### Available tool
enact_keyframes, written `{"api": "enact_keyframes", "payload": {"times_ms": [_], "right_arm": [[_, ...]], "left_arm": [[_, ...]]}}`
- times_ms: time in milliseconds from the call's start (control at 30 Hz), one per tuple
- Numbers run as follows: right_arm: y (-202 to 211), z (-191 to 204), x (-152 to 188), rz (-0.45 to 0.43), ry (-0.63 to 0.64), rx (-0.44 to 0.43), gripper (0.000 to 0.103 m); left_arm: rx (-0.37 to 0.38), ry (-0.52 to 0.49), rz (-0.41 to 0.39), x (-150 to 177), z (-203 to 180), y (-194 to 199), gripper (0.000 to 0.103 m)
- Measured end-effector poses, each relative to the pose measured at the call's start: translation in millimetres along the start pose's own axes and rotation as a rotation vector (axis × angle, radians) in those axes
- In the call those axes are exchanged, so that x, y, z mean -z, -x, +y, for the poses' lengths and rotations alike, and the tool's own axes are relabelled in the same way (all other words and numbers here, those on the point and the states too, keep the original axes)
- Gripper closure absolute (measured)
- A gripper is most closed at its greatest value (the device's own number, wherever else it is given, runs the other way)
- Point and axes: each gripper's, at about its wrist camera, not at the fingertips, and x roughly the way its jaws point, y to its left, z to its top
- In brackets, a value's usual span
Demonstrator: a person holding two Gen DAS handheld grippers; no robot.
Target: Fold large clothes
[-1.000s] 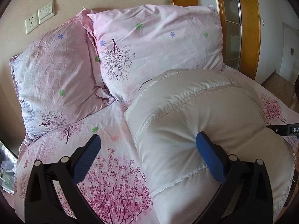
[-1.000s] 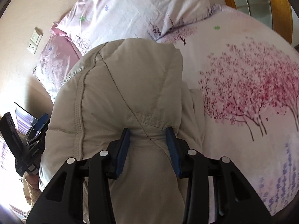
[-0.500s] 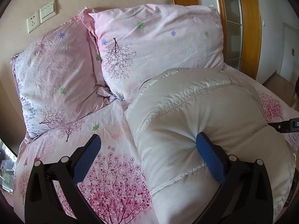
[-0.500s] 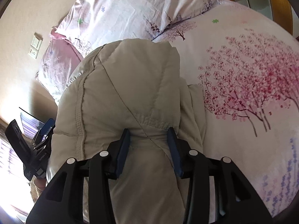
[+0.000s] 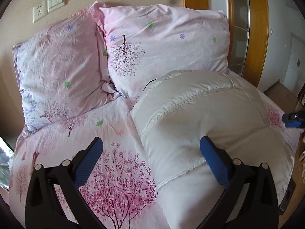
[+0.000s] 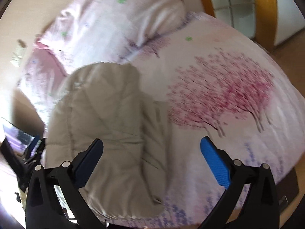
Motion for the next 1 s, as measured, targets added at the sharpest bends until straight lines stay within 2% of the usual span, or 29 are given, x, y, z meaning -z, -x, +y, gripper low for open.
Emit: {"api": "enact_keyframes", "payload": {"times_ms": [67,133,167,233,300,367,400,467,567,733,900,1000], "right_arm": [[-2.9,-5.0,-2.1,0.025,-0.017,-0.012,0.001],[-2.5,-6.4,-4.6,0.008,-0.010,-0.078,0.001],[-4.0,-7.7,-6.1,0.017,-0.017,-0.124,0.001],[-12.2,-15.4,-9.4,0.063,-0.082,-0.290,0.001],[-24.6,-22.9,-13.2,0.110,-0.147,-0.406,0.001],[-34.0,-24.1,-18.5,0.133,-0.163,-0.424,0.001],[-40.5,-25.5,-20.6,0.150,-0.168,-0.442,0.001],[-50.1,-26.5,-23.2,0.182,-0.181,-0.480,0.001],[-62.7,-23.7,-24.8,0.222,-0.177,-0.467,0.001],[-89.4,-16.3,-20.0,0.334,-0.154,-0.466,0.001],[-101.4,-8.5,-18.5,0.383,-0.135,-0.507,0.001],[-107.7,-6.7,-19.2,0.411,-0.130,-0.528,0.001]], "left_arm": [[0.009,0.022,0.004,-1.1,4.8,0.4,0.002],[0.027,0.040,0.006,-1.8,8.3,0.8,0.002],[0.052,0.052,0.012,-2.1,10.4,0.6,0.002],[0.117,0.069,0.019,-2.3,12.6,0.1,0.002],[0.220,0.085,0.029,-1.5,14.1,-0.7,0.002],[0.325,0.098,0.031,0.4,15.4,-1.5,0.002],[0.346,0.103,0.030,1.2,15.9,-1.8,0.002],[0.357,0.101,0.042,1.9,15.7,-4.4,0.002],[0.386,0.123,0.094,3.0,18.9,-15.0,0.002],[0.498,0.235,0.158,8.0,32.8,-32.3,0.002],[0.606,0.324,0.219,10.6,41.1,-49.0,0.002],[0.645,0.357,0.246,13.2,45.4,-58.8,0.002]]}}
